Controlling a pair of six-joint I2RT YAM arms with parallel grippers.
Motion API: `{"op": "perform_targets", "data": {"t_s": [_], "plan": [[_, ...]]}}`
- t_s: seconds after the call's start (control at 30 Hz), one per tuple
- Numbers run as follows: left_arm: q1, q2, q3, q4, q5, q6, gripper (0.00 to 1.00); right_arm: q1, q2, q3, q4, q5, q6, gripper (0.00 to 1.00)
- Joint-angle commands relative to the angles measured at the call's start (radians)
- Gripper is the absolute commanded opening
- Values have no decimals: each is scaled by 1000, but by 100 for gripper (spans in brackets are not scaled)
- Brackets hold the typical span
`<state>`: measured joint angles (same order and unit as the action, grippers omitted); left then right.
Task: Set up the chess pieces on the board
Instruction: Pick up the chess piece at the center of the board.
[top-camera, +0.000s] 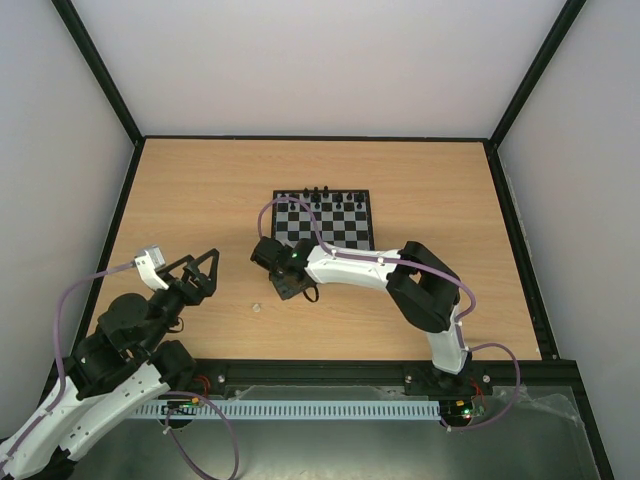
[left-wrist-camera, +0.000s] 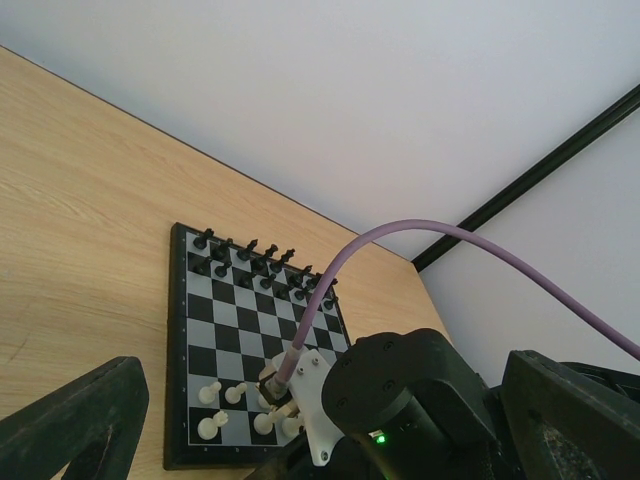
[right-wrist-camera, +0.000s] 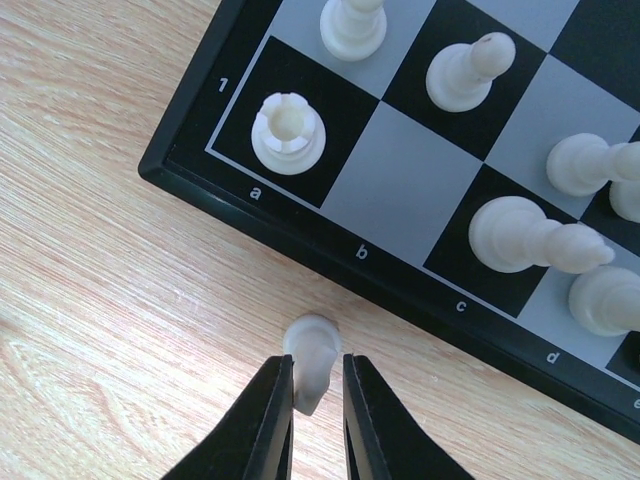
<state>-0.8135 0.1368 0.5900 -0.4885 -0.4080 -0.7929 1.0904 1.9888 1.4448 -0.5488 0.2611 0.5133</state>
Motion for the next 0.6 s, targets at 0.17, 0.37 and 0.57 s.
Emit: {"op": "perform_targets", "data": {"t_s": [0.17, 0.37, 0.57], "plan": [[-2, -9, 9, 4, 2, 12, 100, -6, 26, 15, -51, -6, 2, 13], [-2, -8, 8, 5, 2, 12, 99, -5, 22, 9, -54, -4, 2, 21], [-2, -8, 7, 5, 2, 11, 99, -6, 21, 8, -55, -2, -1, 14]]}}
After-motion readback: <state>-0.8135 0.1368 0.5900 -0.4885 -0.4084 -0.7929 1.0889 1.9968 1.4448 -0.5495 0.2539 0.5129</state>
